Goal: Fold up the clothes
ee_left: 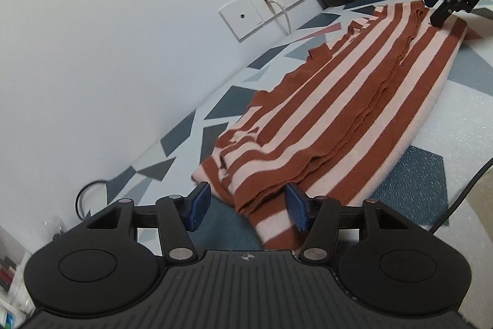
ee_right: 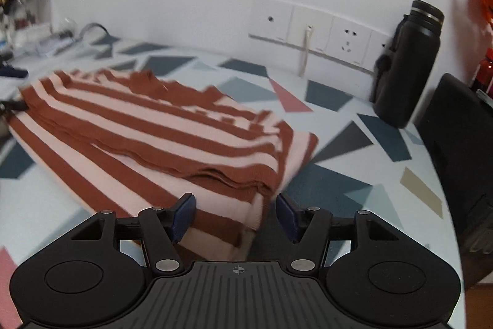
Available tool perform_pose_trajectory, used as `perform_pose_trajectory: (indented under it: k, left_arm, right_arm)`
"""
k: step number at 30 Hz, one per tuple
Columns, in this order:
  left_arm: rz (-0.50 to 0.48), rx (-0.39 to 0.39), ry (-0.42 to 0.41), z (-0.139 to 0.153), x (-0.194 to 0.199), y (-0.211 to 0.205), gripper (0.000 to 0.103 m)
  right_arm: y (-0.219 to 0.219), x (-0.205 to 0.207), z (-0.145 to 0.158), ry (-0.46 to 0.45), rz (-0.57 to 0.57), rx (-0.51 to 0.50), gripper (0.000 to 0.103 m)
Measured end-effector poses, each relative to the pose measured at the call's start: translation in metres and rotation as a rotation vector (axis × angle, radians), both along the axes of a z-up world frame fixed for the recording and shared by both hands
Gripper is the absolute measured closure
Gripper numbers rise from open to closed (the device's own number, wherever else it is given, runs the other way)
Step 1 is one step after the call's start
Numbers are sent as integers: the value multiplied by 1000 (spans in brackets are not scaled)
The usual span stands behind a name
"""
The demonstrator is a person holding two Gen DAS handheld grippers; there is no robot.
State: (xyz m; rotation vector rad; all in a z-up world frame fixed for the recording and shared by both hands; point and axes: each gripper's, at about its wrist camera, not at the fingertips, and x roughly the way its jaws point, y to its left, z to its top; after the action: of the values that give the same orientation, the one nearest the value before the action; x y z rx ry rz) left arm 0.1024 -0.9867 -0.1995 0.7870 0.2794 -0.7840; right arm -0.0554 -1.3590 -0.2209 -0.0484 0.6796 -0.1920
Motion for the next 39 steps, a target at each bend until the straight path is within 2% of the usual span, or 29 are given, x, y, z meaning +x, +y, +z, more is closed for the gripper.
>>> perform_pose_trajectory:
  k: [4,9,11,13,17,20,22,23,25,27,34,39]
  left_arm:
    - [-16,6,-12,-5,6,-12,47]
    - [14,-58,28,-3,19,-12,49]
    - [13,-59,23,-3,21,-13,49]
    - [5,-51,18,-5,20,-15,49]
    - [-23,-26,-1,-7,16,-15,49]
    - [-23,-27,-22,-6,15,-12,50]
    - [-18,-39,-32,-5,16,-13,72]
    - [-16,-45,-31,-5,16,-14,98]
    - [-29,-76,19,-2,17,-15,98]
    - [-31,-117,57,2,18,-14,98]
    - [31,-234,96,27,33,-2,98]
    - [98,-341,202,44,63,5,98]
  right_arm:
    - [4,6,-5,22,-13,-66,46]
    - [11,22,-4,8,9,-151,46]
    - [12,30,-5,11,21,-177,49]
    - [12,35,-5,19,33,-181,59]
    - [9,39,-6,22,40,-174,63]
    - [4,38,-6,19,29,-160,71]
    - [1,37,-6,14,18,-150,79]
    - [0,37,-5,10,13,-145,81]
    - [-3,36,-4,2,1,-134,93]
    - [-7,35,2,-21,-9,-111,97]
    - [-26,40,30,-122,-51,-28,98]
    - [-43,56,43,-165,-81,44,98]
